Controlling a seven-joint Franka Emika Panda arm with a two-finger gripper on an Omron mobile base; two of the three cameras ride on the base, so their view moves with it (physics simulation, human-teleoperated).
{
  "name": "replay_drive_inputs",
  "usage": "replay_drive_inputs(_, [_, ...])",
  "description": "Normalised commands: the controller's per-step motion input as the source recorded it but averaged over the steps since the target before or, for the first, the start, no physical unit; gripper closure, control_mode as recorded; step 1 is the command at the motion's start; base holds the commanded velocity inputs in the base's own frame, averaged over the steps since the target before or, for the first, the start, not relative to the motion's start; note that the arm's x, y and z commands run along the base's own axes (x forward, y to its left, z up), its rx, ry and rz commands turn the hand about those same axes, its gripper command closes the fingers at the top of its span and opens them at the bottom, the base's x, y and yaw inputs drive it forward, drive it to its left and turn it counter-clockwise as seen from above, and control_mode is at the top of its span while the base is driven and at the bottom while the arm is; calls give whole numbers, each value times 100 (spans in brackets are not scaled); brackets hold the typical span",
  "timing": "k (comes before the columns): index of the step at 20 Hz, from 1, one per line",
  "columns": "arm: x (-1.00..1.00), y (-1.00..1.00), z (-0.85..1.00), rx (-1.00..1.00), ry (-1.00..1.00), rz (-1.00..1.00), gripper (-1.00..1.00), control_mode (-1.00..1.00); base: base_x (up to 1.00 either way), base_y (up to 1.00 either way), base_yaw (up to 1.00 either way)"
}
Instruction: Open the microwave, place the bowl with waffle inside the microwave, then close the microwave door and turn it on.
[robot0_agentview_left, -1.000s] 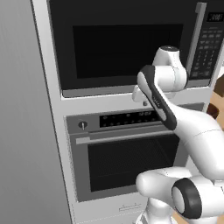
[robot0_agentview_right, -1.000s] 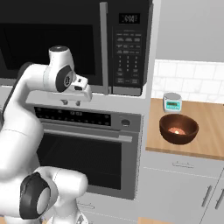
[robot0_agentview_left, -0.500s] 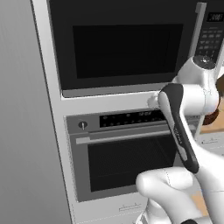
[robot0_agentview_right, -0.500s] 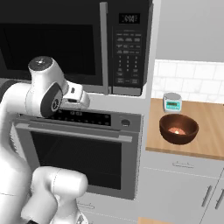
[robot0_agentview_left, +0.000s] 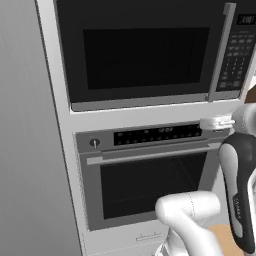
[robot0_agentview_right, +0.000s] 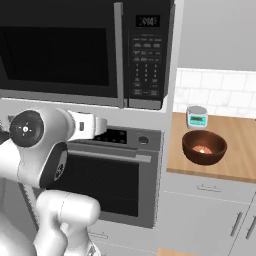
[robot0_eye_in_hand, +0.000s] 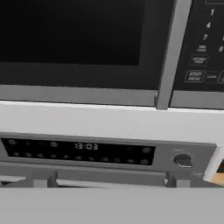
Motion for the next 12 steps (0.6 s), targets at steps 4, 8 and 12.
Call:
replay_drive_inputs(4, [50, -42, 74, 7, -18, -3, -100, -100, 0, 0, 0])
replay_drive_inputs(8, [78, -18, 62, 0, 0, -8, -100, -100, 0, 0, 0])
replay_drive_inputs(12, [66, -45, 53, 8, 2, -1, -100, -100, 0, 0, 0])
